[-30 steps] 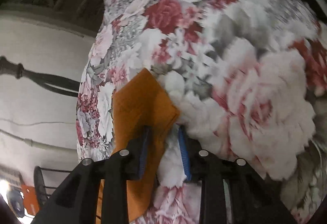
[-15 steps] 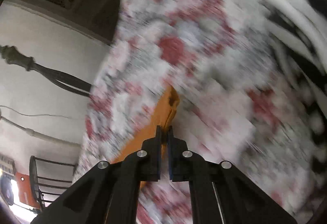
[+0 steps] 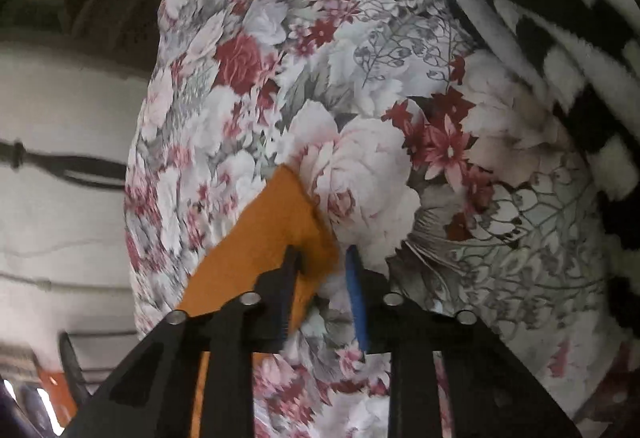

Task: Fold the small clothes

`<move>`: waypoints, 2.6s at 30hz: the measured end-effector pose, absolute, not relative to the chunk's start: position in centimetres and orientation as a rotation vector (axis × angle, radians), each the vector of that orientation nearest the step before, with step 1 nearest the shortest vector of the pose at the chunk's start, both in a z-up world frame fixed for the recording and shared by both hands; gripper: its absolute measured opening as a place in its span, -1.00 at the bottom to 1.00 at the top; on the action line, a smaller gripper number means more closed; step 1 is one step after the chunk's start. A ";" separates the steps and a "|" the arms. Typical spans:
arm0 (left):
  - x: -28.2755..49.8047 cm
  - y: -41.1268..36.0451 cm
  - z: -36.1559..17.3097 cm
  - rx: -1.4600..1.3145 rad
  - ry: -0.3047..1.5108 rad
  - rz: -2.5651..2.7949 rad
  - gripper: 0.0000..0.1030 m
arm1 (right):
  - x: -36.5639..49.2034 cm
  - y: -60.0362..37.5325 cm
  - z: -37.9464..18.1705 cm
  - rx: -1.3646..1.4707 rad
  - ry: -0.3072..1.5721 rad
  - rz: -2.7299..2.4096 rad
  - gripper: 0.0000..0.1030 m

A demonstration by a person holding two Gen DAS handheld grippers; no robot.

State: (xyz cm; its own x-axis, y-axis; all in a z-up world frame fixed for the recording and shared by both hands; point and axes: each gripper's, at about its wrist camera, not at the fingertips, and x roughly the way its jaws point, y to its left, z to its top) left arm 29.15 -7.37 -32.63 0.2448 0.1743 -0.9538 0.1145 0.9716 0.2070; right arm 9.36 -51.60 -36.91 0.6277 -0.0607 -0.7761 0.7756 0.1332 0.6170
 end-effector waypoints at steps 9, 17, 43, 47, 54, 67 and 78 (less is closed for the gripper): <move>29.8 -5.2 -31.0 0.168 1.320 0.059 0.91 | 13.4 -47.1 -29.7 1.066 0.594 -0.566 -0.87; 29.8 -1.6 -29.6 0.098 1.305 0.070 0.91 | 18.9 -38.6 -25.0 0.892 0.589 -0.387 -0.87; 31.8 11.5 -29.7 -0.094 1.320 0.213 0.91 | 31.7 -14.7 -28.9 0.554 0.836 -0.008 -0.87; 31.8 11.5 -29.9 -0.090 1.322 0.215 0.91 | 32.5 -12.6 -32.6 0.504 0.980 0.047 -0.87; 32.3 12.9 -30.5 -0.123 1.341 0.235 0.91 | 32.2 -10.7 -33.8 0.499 1.107 0.170 -0.61; 33.2 24.7 -34.2 -0.543 1.411 0.367 0.91 | 29.4 -18.0 -37.9 0.748 1.260 -0.075 -0.54; 36.5 29.3 -34.5 -0.919 1.179 0.187 0.89 | 24.8 -19.2 -29.9 0.779 1.138 0.055 -0.11</move>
